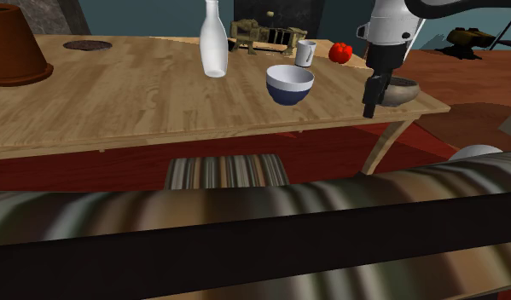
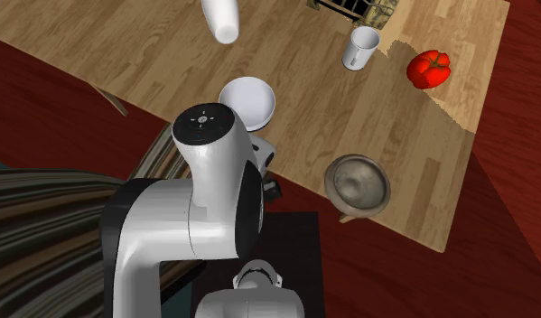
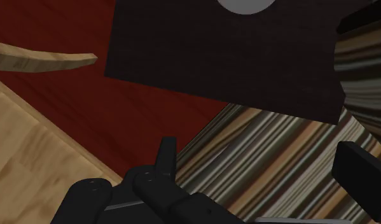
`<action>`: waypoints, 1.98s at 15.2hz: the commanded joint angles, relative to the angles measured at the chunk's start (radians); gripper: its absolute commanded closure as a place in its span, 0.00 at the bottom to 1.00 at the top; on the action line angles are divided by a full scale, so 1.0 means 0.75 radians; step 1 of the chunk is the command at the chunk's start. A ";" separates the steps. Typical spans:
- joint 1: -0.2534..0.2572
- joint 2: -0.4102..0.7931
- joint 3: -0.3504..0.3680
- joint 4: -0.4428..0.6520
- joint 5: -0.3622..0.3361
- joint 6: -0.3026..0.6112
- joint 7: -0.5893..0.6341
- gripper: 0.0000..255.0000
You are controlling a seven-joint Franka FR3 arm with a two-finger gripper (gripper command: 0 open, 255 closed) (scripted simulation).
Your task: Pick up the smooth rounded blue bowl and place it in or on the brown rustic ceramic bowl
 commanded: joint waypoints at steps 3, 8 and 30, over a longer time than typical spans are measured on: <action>0.007 0.096 0.018 0.056 0.008 0.056 0.015 0.00; 0.019 0.333 0.061 0.222 0.016 0.167 0.052 0.00; 0.045 0.972 0.162 0.731 -0.055 0.402 0.163 0.00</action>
